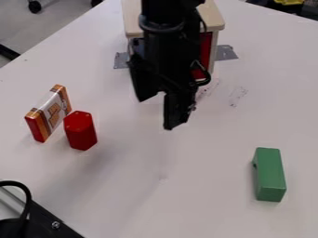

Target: Opened the drawer

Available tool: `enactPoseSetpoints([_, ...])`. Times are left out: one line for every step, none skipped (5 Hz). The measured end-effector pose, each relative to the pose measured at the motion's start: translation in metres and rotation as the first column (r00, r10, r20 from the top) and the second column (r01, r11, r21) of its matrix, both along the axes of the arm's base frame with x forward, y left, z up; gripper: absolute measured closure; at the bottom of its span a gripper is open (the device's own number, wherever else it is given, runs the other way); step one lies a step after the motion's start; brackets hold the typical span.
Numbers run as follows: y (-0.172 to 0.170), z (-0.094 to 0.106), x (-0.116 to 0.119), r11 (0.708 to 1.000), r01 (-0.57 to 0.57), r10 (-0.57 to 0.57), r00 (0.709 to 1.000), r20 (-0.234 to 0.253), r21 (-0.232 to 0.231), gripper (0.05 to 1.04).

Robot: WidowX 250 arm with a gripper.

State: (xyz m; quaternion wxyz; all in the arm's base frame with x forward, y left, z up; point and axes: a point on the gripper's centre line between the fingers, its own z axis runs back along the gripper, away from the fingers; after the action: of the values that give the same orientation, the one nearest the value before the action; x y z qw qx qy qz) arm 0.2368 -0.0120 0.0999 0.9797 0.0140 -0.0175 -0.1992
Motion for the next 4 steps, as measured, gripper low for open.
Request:
enactPoseSetpoints([0.009,-0.011,0.016,0.999,0.035,-0.034,0.999,-0.016,0.017,0.085])
enactPoseSetpoints([0.018,-0.025,0.040,0.997,0.065,-0.063,0.997,-0.045,0.050,0.085])
enactPoseSetpoints([0.027,-0.036,0.054,0.991,0.108,-0.105,0.993,-0.046,0.079,0.085])
enactPoseSetpoints([0.034,-0.048,0.068,0.982,0.158,-0.152,0.986,-0.061,0.102,0.085])
